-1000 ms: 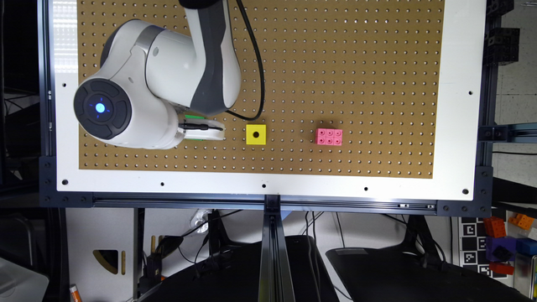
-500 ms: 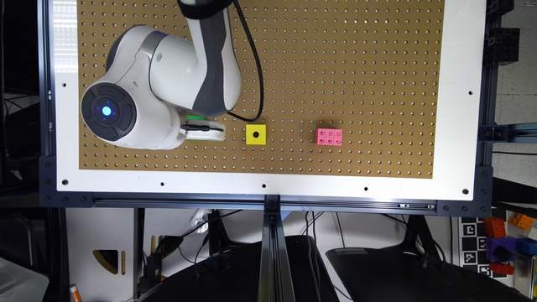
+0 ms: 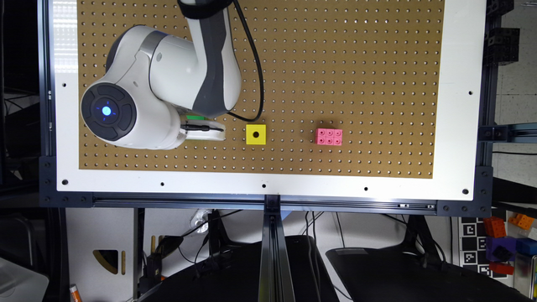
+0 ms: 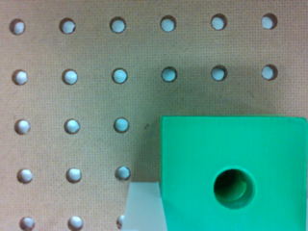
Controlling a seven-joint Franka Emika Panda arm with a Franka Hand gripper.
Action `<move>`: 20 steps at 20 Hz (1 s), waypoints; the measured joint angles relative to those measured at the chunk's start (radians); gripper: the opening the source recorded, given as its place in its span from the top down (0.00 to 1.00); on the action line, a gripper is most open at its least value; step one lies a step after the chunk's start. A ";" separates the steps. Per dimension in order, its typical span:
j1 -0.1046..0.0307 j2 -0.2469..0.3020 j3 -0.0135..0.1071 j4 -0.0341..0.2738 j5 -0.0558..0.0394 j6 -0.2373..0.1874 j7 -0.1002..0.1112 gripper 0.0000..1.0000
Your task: Pick up green block.
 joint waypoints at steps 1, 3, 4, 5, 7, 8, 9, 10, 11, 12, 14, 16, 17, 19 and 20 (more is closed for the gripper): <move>0.000 0.000 0.000 0.000 0.0000 0.000 0.000 1.00; 0.000 0.000 0.000 0.000 0.0000 0.000 0.000 1.00; 0.000 -0.001 0.000 0.000 0.0000 -0.001 0.000 1.00; 0.000 -0.003 0.000 0.000 0.0000 -0.003 0.000 1.00; 0.000 -0.013 0.000 0.000 0.0000 -0.016 0.000 1.00; 0.000 -0.023 0.000 0.000 0.0000 -0.028 0.000 1.00; 0.000 -0.032 0.000 0.000 0.0000 -0.040 0.000 1.00; 0.000 -0.038 0.000 0.000 0.0000 -0.048 0.000 1.00; 0.000 -0.039 0.000 0.000 0.0000 -0.051 0.000 1.00; 0.000 -0.039 0.000 -0.001 0.0000 -0.051 0.000 1.00; 0.000 -0.039 0.000 -0.001 0.0000 -0.052 0.000 1.00; 0.000 -0.046 0.001 -0.001 0.0000 -0.056 0.000 1.00; 0.000 -0.056 0.001 -0.001 0.0000 -0.065 0.000 1.00; 0.000 -0.079 0.001 -0.001 0.0000 -0.090 0.000 1.00; 0.000 -0.087 0.001 -0.001 0.0000 -0.099 0.000 1.00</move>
